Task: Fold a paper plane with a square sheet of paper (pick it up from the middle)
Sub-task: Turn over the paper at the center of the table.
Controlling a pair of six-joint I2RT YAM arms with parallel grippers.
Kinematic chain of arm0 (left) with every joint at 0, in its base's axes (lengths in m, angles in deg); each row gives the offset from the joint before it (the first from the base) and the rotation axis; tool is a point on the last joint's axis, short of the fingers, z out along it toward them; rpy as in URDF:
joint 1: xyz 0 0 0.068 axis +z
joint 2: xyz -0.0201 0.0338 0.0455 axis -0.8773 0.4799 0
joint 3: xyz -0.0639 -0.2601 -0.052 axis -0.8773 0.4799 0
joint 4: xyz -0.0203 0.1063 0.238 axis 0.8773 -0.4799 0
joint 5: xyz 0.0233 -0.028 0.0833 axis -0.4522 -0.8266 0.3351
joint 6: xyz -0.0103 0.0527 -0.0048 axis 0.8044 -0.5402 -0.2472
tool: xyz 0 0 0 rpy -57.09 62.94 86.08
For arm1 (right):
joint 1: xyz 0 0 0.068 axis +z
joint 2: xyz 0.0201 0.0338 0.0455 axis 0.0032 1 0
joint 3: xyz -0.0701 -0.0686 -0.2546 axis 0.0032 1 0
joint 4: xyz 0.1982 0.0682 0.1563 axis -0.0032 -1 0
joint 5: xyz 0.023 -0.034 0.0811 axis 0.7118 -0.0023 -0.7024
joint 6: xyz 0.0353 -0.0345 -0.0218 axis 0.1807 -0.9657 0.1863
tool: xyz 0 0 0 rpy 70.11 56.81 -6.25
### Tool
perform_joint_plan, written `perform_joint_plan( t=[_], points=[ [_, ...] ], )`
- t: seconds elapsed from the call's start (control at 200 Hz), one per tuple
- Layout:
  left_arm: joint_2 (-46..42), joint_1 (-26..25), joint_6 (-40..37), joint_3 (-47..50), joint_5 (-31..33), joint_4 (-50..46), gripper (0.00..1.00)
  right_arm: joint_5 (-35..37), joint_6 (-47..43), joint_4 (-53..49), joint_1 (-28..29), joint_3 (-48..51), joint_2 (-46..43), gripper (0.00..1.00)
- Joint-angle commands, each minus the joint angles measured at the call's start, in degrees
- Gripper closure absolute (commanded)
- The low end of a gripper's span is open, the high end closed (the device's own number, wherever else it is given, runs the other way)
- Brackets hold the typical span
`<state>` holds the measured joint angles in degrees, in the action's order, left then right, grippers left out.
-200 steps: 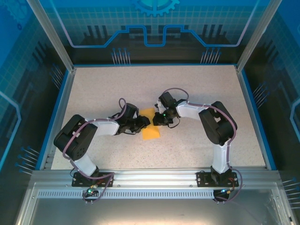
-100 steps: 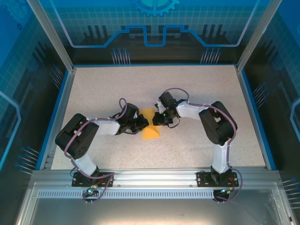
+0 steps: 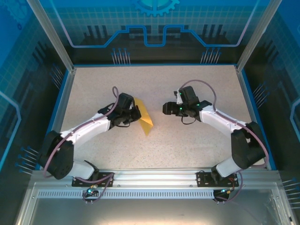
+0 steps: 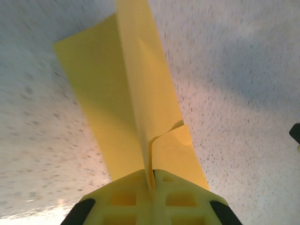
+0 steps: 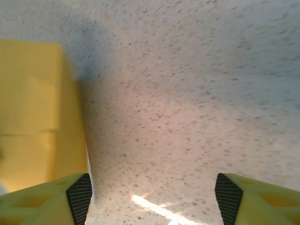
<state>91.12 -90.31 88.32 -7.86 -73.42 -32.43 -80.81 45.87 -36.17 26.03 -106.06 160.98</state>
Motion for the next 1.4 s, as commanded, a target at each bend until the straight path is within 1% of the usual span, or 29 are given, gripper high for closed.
perform_joint_plan(
  t=[0.0,0.115,0.25,0.345,0.45,0.6,0.72,0.785,0.92,1.195,1.335,1.395],
  points=[
    [-3.35,-0.28,-8.36,-5.73,12.22,-17.96,0.99,5.89,0.11,-0.33,-1.32,3.29,-1.93,0.21],
    [-3.59,-0.45,-11.11,-10.97,17.83,-24.68,0.99,8.33,0.9,-0.42,-1.92,5.12,-3.76,0.15],
    [0.48,-1.94,-12.6,-15.5,25.08,-29.35,0.99,10.55,1.92,-0.33,-2.29,7.5,-5.11,0.1],
    [5.95,-3.7,-11.48,-18.74,31.14,-32.22,0.98,12.17,2.58,-0.83,-2.63,8.21,-5.93,0.07],
    [12.43,-5.62,-10.39,-22.55,34.77,-34.94,0.98,13.49,3.23,-1.36,-3.16,8.93,-6.89,0.05],
    [22.51,-8.24,-8.99,-28.34,38.4,-38.01,0.97,14.27,4.14,-2.05,-4.45,10.02,-8.39,0.05],
    [31.0,-10.45,-7.86,-34.59,42.09,-42.63,0.97,14.65,5.02,-2.84,-5.44,10.42,-9.12,0.05],
    [34.91,-11.76,-7.69,-37.73,42.77,-43.97,0.96,14.75,5.3,-3.29,-5.87,10.51,-9.29,0.05],
    [40.98,-14.02,-7.76,-42.59,42.18,-44.99,0.95,15.13,5.91,-4.05,-6.5,10.62,-9.51,0.05],
    [49.38,-16.94,-7.65,-49.85,36.37,-44.37,0.91,16.04,8.06,-4.9,-7.78,11.83,-10.21,0.05],
    [51.02,-17.59,-7.13,-51.89,32.83,-43.15,0.9,15.94,8.9,-4.94,-8.31,12.48,-10.63,0.05],
    [51.23,-17.68,-6.91,-51.83,31.03,-42.39,0.88,15.96,9.0,-4.99,-8.53,12.59,-10.9,0.05]
  ],
)
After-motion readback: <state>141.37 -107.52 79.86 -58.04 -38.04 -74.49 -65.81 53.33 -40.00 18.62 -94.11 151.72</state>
